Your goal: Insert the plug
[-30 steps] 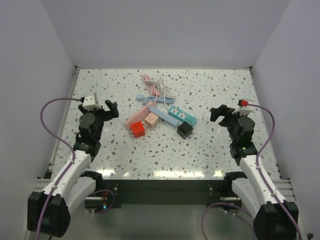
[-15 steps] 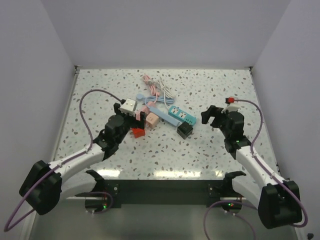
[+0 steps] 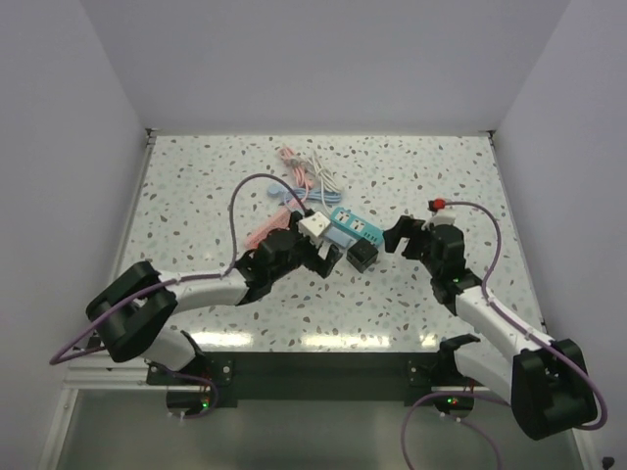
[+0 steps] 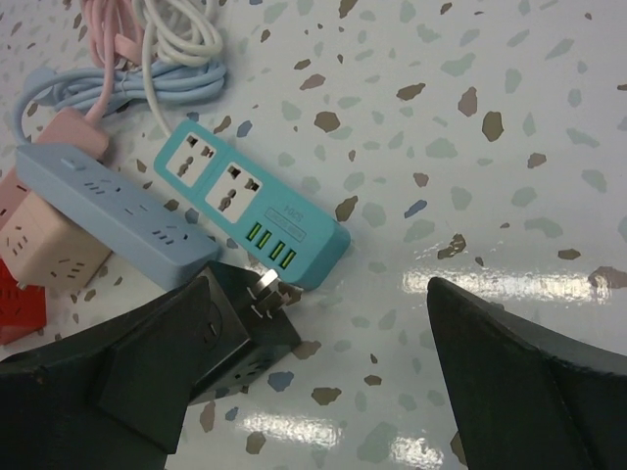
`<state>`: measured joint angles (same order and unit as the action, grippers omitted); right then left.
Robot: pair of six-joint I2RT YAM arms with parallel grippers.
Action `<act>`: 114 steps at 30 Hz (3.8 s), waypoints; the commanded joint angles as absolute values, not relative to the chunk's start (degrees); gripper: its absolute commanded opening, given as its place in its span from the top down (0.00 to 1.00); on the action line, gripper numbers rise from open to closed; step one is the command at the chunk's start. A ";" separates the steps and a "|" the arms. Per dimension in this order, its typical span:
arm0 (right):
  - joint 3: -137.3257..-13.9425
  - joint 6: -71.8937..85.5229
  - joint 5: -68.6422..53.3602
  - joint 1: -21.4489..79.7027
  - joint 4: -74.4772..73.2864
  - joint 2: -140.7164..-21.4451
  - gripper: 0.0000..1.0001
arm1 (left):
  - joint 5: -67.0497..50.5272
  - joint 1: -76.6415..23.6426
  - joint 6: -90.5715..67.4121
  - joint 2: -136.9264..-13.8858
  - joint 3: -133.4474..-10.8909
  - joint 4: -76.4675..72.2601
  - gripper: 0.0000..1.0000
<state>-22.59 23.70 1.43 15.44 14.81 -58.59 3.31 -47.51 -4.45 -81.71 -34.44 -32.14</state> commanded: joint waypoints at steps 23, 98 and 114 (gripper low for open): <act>-18.81 22.76 2.90 15.73 11.96 -45.36 0.02 | -2.03 -54.93 -9.67 -107.57 -54.58 -33.23 0.02; -25.49 -1.41 3.87 35.86 28.92 -62.40 0.24 | -28.65 -40.78 -31.90 -96.15 -59.77 -16.70 1.00; -28.48 -0.71 2.11 35.86 25.75 -64.60 1.00 | -36.38 -40.26 -32.43 -95.01 -55.20 -25.83 0.64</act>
<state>-25.21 -1.39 1.45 36.14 24.01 -65.58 -26.87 -39.62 -32.40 -98.02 -56.25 -18.98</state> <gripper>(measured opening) 0.633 0.665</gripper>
